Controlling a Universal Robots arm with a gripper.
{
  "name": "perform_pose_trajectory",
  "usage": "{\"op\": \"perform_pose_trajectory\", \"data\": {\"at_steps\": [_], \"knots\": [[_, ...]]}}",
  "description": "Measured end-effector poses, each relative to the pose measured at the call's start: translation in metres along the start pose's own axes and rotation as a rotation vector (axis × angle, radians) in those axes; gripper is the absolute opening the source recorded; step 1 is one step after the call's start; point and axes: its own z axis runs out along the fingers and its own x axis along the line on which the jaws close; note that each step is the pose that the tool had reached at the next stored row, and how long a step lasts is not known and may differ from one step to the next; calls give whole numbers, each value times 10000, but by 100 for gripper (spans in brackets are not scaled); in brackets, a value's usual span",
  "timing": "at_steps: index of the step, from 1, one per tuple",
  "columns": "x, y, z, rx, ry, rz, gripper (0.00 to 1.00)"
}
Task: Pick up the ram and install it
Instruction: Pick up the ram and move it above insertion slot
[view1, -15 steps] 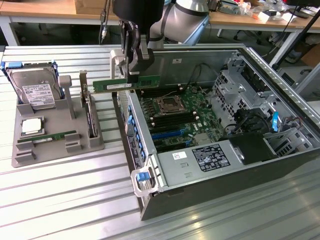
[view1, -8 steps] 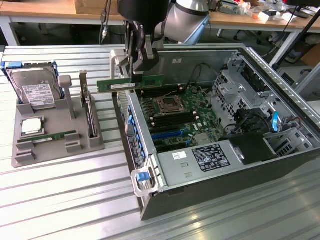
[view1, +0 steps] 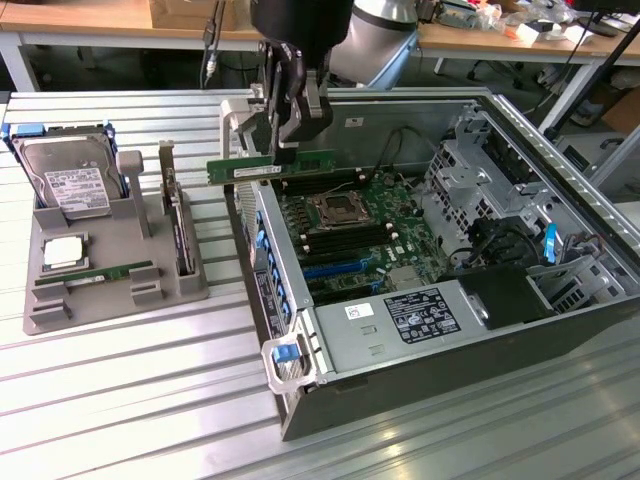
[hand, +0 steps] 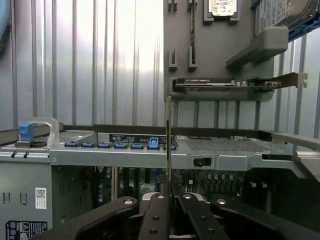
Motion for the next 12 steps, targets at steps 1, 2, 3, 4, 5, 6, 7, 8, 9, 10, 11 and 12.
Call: {"op": "perform_pose_trajectory", "data": {"at_steps": [1,2,3,4,5,6,7,8,9,10,11,12], "knots": [[0,-12,0,0,1,-1,12],[0,-23,0,0,2,-1,12],[1,-32,0,0,2,-2,12],[1,-39,0,0,3,-2,12],[1,-55,0,0,5,-3,12],[1,-70,0,0,7,-4,12],[2,-83,0,0,8,-4,12],[2,-90,0,0,9,-5,12],[2,-102,1,0,10,-5,12],[2,-117,0,0,13,-5,12],[3,-125,0,0,13,-6,12],[3,-145,0,-1,17,-7,12]]}}
